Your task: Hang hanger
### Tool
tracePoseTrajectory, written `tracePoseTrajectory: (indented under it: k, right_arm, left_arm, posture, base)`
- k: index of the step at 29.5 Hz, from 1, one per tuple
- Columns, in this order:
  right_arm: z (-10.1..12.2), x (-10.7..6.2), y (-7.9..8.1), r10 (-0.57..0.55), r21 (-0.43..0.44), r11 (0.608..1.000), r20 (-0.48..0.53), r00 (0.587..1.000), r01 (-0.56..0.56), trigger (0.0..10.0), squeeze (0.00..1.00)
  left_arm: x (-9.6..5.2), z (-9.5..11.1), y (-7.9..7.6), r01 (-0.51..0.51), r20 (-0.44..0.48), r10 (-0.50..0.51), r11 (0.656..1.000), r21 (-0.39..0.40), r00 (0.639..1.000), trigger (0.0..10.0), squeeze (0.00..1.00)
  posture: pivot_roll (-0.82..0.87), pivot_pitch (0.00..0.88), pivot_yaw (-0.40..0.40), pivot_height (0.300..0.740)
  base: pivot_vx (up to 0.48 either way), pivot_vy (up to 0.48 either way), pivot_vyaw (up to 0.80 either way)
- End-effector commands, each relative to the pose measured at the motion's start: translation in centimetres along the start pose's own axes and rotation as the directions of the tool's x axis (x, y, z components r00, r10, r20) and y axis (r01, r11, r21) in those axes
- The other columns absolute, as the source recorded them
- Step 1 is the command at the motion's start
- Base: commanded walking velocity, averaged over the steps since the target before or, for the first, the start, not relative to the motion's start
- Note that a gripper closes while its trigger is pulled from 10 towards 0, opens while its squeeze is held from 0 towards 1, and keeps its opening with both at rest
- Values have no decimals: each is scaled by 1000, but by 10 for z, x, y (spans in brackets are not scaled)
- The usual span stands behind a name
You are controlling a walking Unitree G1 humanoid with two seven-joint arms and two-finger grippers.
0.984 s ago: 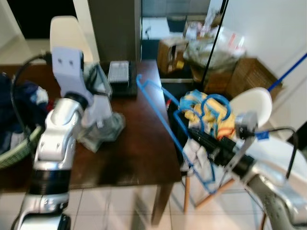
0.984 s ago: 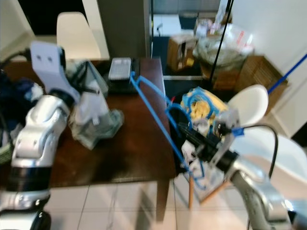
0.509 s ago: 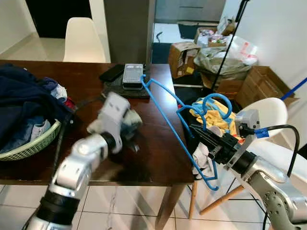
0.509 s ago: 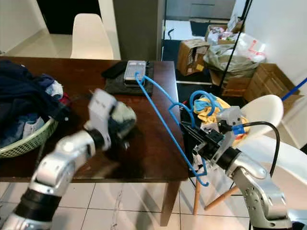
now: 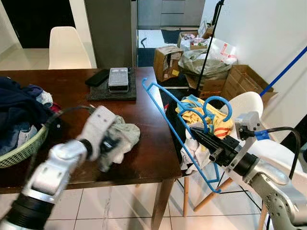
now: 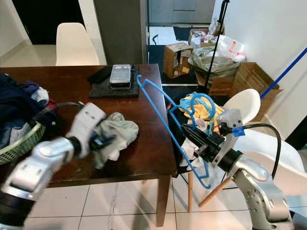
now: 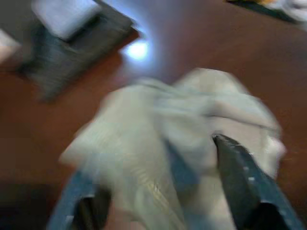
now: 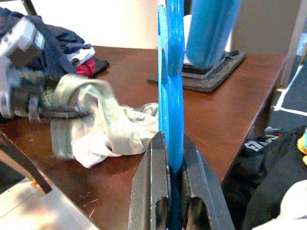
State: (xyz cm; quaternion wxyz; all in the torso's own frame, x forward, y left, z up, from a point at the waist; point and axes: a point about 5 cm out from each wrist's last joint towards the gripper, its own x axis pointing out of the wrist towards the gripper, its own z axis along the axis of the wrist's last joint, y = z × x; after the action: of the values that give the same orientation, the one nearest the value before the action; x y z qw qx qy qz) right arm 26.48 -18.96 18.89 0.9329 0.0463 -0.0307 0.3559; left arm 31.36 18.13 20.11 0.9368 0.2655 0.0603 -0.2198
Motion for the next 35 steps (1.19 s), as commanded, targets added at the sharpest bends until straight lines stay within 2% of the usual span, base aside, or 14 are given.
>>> tracePoseTrajectory:
  k: [1, 2, 3, 4, 5, 6, 13, 16, 20, 21, 23, 27, 29, 35]
  right_arm:
    - [-2, 1, 2, 19, 3, 1000, -7, 1000, -19, 10000, 0]
    - [-2, 2, 2, 19, 3, 1000, -6, 1000, -19, 10000, 0]
    - [-2, 2, 2, 19, 3, 1000, -6, 1000, -19, 10000, 0]
    - [-1, 2, 2, 20, 3, 1000, -4, 1000, -20, 10000, 0]
    - [0, 2, 1, 20, 3, 1000, -3, 1000, -20, 10000, 0]
    - [0, 2, 1, 21, 3, 1000, -4, 1000, -21, 10000, 0]
    - [-2, 3, 1, 24, 2, 1000, -12, 1000, -23, 10000, 0]
    - [-3, 3, 1, 25, 7, 1000, -12, 1000, -25, 10000, 0]
    - [-2, 6, -5, -8, 3, 1000, 7, 1000, 8, 10000, 0]
    - [-2, 6, -5, -8, 3, 1000, 7, 1000, 8, 10000, 0]
    - [1, 7, -10, -34, -3, 999, 16, 999, 34, 10000, 0]
    - [2, 8, -14, -43, -3, 999, 19, 999, 44, 10000, 0]
    - [1, 9, -15, -44, -2, 999, 18, 999, 44, 10000, 0]
    - [0, 10, -16, -51, -5, 999, 11, 999, 51, 10000, 0]
  left_arm:
    - [-3, 13, 5, -33, 24, 32, 998, 61, 999, 10000, 1000]
    - [-7, 35, 12, -113, 106, 103, 989, 90, 989, 10000, 1000]
    - [-7, 35, 12, -113, 106, 103, 989, 90, 989, 10000, 1000]
    - [-10, 47, 15, -172, 157, 155, 980, 96, 975, 10000, 498]
    - [-11, 53, 16, -207, 187, 187, 974, 96, 964, 10000, 498]
    - [-14, 60, 17, -265, 219, 237, 958, 108, 946, 10000, 0]
    - [-25, 70, 7, -384, 270, 343, 917, 113, 900, 10000, 0]
    - [-40, 55, 12, -531, 214, 504, 842, 93, 837, 10000, 0]
    - [-49, 32, 20, -613, 125, 601, 785, 89, 789, 10000, 0]
    - [-49, 32, 20, -613, 125, 601, 785, 89, 789, 10000, 0]
    - [-55, 22, 26, -665, 92, 659, 744, 67, 746, 10000, 0]
    - [-62, 16, 31, -714, 82, 710, 700, 28, 699, 10000, 0]
    - [-68, 17, 33, -755, 106, 750, 655, 8, 652, 10000, 0]
    - [-73, 15, 34, -786, 116, 779, 618, 22, 616, 10000, 0]
  posture:
    - [81, 111, -23, 740]
    - [81, 112, -26, 740]
    - [81, 112, -26, 740]
    - [82, 114, -28, 740]
    - [82, 115, -29, 740]
    - [82, 115, -30, 740]
    - [87, 120, -30, 740]
    - [99, 124, -33, 740]
    - [107, 125, -42, 740]
    - [107, 125, -42, 740]
    - [110, 124, -44, 740]
    - [114, 124, -47, 740]
    - [118, 123, -47, 740]
    - [119, 123, -47, 740]
  base:
    - [0, 0, 0]
    - [0, 0, 0]
    - [0, 0, 0]
    - [0, 0, 0]
    - [0, 0, 0]
    - [0, 0, 0]
    - [0, 0, 0]
    - [0, 0, 0]
    - [0, 0, 0]
    - [0, 0, 0]
    - [0, 0, 800]
    - [0, 0, 800]
    - [0, 0, 800]
    - [0, 0, 621]
